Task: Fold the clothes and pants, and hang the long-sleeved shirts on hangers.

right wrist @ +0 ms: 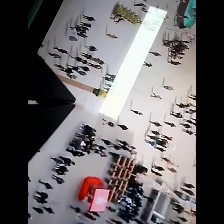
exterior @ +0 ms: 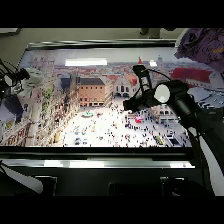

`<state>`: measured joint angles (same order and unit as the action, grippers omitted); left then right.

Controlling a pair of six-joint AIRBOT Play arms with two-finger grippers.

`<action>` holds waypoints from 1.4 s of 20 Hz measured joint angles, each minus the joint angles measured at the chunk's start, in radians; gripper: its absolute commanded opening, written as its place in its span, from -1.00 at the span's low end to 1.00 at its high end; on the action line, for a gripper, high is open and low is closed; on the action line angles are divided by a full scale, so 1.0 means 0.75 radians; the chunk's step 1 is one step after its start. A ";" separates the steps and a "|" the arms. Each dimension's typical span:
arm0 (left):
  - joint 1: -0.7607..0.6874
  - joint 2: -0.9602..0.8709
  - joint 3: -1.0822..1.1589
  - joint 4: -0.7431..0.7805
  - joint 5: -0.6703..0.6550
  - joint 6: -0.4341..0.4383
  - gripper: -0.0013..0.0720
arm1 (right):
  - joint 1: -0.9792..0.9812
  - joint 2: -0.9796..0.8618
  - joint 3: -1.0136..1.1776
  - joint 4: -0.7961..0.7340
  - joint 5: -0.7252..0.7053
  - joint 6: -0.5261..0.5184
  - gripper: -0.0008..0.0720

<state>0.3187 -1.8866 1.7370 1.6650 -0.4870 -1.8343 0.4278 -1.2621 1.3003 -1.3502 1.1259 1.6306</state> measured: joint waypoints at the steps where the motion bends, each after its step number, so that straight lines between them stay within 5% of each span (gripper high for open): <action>1: -0.002 -0.004 0.002 -0.004 -0.001 0.002 1.00 | 0.000 0.000 0.000 0.000 0.000 0.000 -0.86; 2: -0.003 -0.007 0.004 -0.010 -0.005 0.002 1.00 | 0.000 0.000 0.000 0.000 0.000 0.000 -0.86; 4: -0.005 -0.013 0.006 -0.013 -0.017 0.003 0.50 | 0.000 0.000 0.000 0.000 0.000 -0.001 -0.86; 7: -0.004 -0.019 0.007 -0.019 -0.052 0.003 0.34 | 0.000 0.000 0.000 0.000 0.000 -0.001 -0.86; 10: -0.004 -0.027 0.007 -0.020 -0.071 0.003 -0.92 | 0.000 0.000 0.000 0.000 0.000 0.000 -0.86; 28: -0.131 0.241 0.007 -0.036 -0.361 -0.067 -0.93 | 0.000 0.000 0.000 -0.001 0.000 -0.001 -0.86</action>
<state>0.2207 -1.7058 1.7424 1.6379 -0.7578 -1.8843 0.4278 -1.2621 1.3003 -1.3506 1.1259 1.6302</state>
